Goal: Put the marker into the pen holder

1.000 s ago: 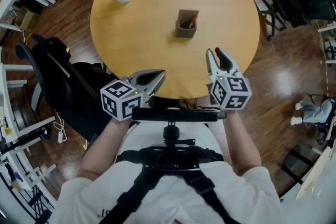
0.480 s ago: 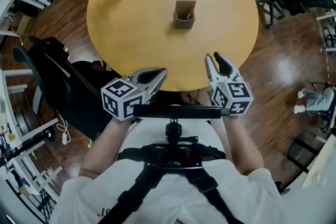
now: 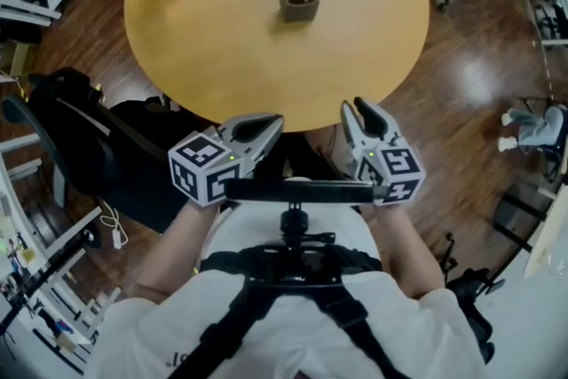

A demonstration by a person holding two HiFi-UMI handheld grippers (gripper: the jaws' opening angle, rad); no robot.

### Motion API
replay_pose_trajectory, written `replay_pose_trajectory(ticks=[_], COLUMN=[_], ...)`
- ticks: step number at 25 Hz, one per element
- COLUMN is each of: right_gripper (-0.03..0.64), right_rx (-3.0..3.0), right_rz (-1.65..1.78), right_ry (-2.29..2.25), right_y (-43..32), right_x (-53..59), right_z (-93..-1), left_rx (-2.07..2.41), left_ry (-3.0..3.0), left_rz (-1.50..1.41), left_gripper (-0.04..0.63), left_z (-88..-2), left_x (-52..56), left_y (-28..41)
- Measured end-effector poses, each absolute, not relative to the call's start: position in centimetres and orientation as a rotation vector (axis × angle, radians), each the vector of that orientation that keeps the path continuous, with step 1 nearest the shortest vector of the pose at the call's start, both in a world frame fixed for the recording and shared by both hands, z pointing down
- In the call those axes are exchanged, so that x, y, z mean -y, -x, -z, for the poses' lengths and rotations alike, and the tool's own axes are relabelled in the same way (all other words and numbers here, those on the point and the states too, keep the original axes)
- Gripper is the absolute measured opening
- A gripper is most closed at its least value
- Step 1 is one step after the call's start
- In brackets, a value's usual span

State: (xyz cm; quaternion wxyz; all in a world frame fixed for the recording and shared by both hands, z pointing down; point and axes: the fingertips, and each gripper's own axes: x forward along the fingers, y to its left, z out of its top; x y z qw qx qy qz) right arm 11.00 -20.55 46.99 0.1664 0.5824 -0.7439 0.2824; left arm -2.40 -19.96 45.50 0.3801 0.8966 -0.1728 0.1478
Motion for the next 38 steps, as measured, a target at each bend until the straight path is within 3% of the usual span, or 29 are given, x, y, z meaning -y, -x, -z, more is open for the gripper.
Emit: replay_pose_trajectory(ticks=[9,17,32,38], right_gripper=[0.037,0.035,0.035,0.035], right_rx=[2.128,2.223,2.313,2.36], right_rz=[-0.828,-0.785,-0.693,-0.709], right_ry=[-1.649,-1.575,-1.595,-1.574], right_y=[-9.5,-8.0,-12.2,-12.1], right_x=[16.6,11.8,-13.6,-18.1], right_z=[-47.0,-46.4,-45.9,-45.0], left_rx=[0.423,0.522,0.559,0.607], left_ry=[-2.297,-2.301,-2.394,-2.397], left_rz=[-0.374,-0.334,-0.312,-0.327], left_gripper=[-0.003,-0.003,-0.003,-0.003], left_z=[-45.4,-45.4,-45.4,-43.8], left_x=[16.7,11.5,-13.9,-19.2], left_y=[3.2,4.5,-0.7,-0.2])
